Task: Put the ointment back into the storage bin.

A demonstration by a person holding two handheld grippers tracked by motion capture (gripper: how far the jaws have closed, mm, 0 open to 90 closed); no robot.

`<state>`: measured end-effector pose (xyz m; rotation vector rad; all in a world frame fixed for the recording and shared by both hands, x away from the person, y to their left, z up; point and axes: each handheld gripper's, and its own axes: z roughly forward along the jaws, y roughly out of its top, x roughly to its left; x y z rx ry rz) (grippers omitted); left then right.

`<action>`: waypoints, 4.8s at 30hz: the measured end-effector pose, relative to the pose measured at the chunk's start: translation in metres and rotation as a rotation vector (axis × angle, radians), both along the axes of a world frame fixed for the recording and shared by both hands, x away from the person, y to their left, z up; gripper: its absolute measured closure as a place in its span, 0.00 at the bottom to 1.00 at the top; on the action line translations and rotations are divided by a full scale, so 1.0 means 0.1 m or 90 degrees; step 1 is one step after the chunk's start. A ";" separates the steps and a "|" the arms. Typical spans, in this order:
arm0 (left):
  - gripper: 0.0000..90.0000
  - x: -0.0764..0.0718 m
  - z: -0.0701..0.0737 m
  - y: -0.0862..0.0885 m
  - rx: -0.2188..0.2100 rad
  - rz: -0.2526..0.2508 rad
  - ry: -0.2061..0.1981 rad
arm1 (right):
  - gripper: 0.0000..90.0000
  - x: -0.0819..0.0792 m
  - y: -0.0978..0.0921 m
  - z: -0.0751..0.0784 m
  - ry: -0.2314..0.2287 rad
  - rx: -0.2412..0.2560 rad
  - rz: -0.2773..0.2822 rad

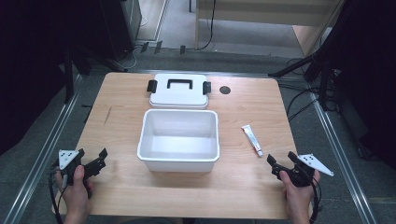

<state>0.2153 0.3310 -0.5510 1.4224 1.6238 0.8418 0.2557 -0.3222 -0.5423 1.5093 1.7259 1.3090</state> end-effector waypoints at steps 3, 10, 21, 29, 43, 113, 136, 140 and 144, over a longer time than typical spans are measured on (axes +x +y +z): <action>0.15 0.01 0.00 -0.04 0.020 -0.007 0.004 | 0.15 0.02 0.05 0.02 0.013 -0.020 0.020; 0.15 0.02 0.00 -0.05 0.023 0.001 0.005 | 0.16 0.09 0.24 0.19 0.098 -0.139 0.055; 0.16 0.02 0.00 -0.05 0.017 0.018 -0.005 | 0.18 0.20 0.40 0.38 0.223 -0.263 0.101; 0.16 0.03 0.00 -0.06 0.025 0.005 0.001 | 0.25 0.44 0.47 0.46 0.368 -0.320 0.110; 0.16 0.06 0.00 -0.10 0.047 0.004 0.014 | 0.55 0.99 0.77 0.58 0.547 -0.408 0.164; 0.16 0.09 0.00 -0.11 0.058 -0.011 0.035 | 0.81 1.53 1.36 1.21 0.580 -0.362 0.191; 0.16 0.10 0.00 -0.11 0.052 -0.011 0.037 | 0.81 1.39 2.05 1.92 0.500 -0.369 0.295; 0.16 0.10 0.00 -0.11 0.051 -0.011 0.038 | 0.81 1.37 2.16 1.94 0.498 -0.363 0.325; 0.16 0.10 0.00 -0.11 0.050 -0.011 0.037 | 0.81 1.35 2.27 1.93 0.491 -0.361 0.359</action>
